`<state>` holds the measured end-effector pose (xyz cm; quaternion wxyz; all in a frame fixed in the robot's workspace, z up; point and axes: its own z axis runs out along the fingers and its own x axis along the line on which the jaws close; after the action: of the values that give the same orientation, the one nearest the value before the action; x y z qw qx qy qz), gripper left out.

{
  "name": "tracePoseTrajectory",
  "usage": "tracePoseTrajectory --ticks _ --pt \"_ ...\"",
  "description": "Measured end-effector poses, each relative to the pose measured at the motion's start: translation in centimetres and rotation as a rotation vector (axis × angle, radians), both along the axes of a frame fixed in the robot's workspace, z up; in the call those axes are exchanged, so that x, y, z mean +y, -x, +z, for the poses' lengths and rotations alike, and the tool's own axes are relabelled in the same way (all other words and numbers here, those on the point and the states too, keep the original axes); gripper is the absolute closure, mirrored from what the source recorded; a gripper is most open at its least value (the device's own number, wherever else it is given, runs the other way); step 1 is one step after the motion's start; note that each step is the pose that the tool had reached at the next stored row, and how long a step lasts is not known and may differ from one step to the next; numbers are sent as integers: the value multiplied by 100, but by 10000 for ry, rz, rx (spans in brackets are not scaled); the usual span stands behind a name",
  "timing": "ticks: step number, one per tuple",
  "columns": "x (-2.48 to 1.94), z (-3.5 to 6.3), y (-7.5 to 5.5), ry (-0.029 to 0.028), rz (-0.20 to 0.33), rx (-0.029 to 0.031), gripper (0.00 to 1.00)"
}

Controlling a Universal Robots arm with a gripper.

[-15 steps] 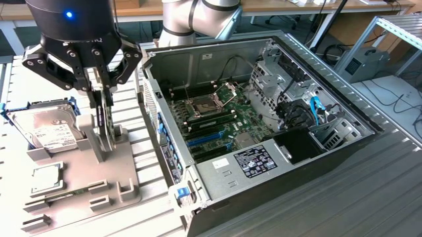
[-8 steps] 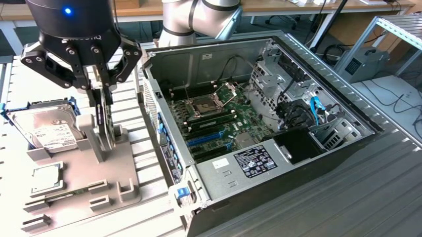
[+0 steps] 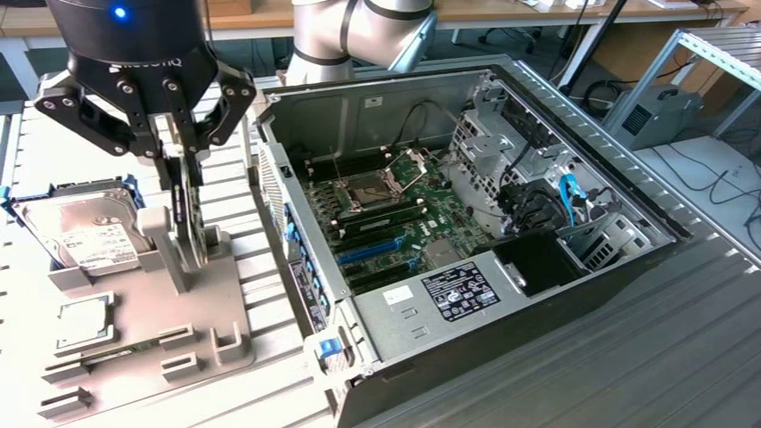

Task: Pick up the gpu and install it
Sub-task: 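Pick up the gpu and move the gpu toward the slot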

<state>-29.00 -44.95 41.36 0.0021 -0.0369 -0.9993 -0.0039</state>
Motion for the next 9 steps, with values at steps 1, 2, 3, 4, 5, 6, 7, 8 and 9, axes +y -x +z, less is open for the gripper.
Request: tracePoseTrajectory --ticks 1,2,3,4,5,6,7,8,9 --pt "0 4 0 -1 0 0 74" --pt "0 8 0 0 0 0 74" --pt "0 13 0 -1 0 -1 74" --pt "0 17 0 -1 0 -1 74" --pt "0 22 0 -1 0 -1 74" --pt "0 26 0 -1 0 -1 74" --pt "0 31 0 -1 0 -1 74" --pt "0 34 0 -1 0 -1 74" --pt "0 38 0 -1 0 -1 74"
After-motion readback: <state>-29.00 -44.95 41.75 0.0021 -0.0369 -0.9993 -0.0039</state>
